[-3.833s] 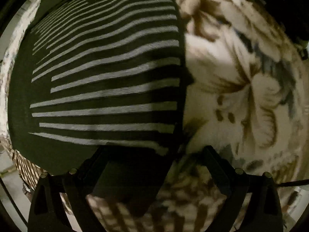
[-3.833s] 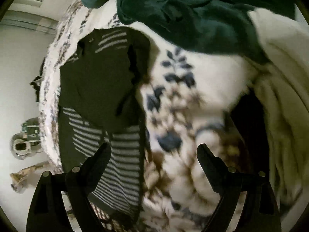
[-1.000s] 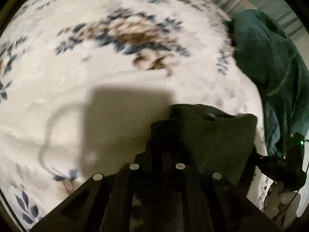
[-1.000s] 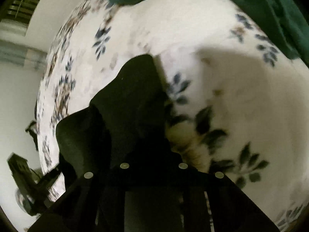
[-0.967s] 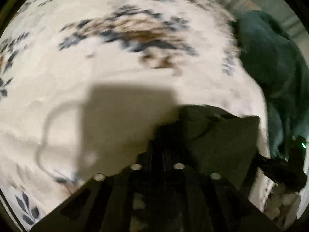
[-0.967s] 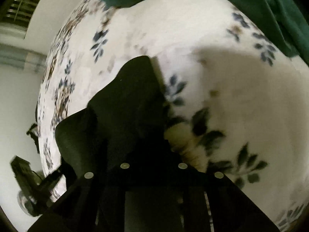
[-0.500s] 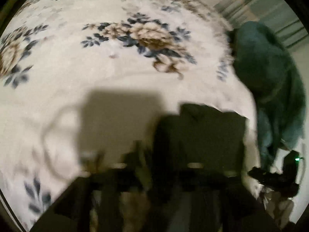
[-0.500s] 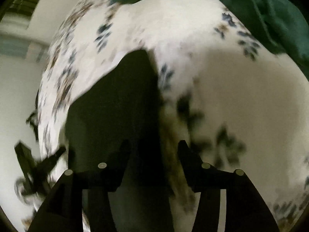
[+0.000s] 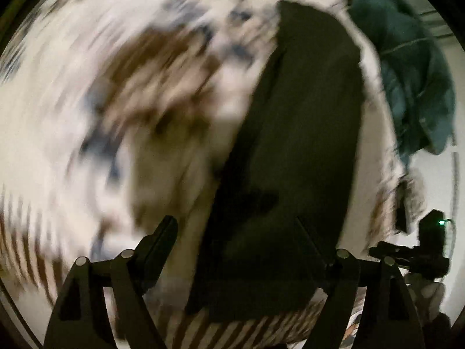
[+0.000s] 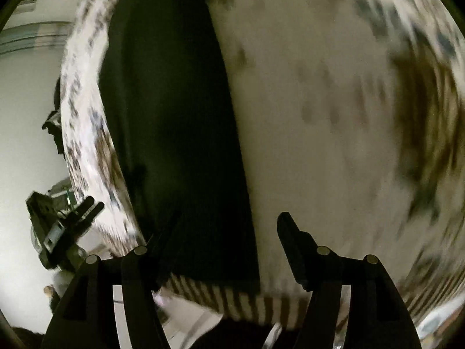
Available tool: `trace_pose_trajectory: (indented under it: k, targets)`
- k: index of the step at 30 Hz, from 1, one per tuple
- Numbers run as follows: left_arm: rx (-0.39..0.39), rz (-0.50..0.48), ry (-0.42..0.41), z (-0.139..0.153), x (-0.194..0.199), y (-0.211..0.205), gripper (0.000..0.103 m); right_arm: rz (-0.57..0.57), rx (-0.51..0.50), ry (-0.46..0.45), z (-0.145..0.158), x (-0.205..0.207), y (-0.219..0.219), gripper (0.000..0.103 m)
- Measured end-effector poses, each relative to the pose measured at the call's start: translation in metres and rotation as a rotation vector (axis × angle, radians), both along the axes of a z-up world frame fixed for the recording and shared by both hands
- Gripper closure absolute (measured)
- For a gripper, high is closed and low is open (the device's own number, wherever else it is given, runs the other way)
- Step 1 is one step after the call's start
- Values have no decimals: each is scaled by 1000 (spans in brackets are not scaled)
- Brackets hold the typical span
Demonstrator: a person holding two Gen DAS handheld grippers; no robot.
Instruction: Fold small clothes
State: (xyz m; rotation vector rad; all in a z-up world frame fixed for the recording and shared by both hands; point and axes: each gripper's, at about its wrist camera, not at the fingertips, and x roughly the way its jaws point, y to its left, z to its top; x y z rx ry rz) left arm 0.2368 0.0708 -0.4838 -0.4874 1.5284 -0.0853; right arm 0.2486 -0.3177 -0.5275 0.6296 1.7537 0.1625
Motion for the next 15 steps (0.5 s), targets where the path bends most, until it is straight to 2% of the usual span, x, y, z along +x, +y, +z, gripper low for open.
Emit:
trace_pose_trajectory:
  k: [3, 6, 8, 11, 12, 13, 14, 15]
  targets:
    - [-5, 62, 52, -14, -58, -7, 25, -3, -3, 41, -22, -44, 12, 36]
    - [-12, 76, 58, -26, -86, -25, 26, 7, -10, 27, -43, -77, 30, 36]
    - [-2, 62, 46, -36, -91, -41, 37, 20, -35, -4, -53, -89, 43, 36]
    - [-12, 76, 31, -54, -88, -56, 60, -8, -38, -16, -69, -98, 57, 36]
    - [10, 80, 31, -58, -88, -59, 84, -15, -40, -17, -73, -101, 58, 36]
    - [12, 94, 25, -59, -97, -56, 94, -32, -47, -26, -78, -103, 60, 36]
    - [15, 128, 8, -54, -100, -55, 94, -46, -49, -33, -79, -105, 60, 37]
    - [22, 155, -17, -44, -105, -55, 94, -56, -51, -38, -79, -102, 59, 42]
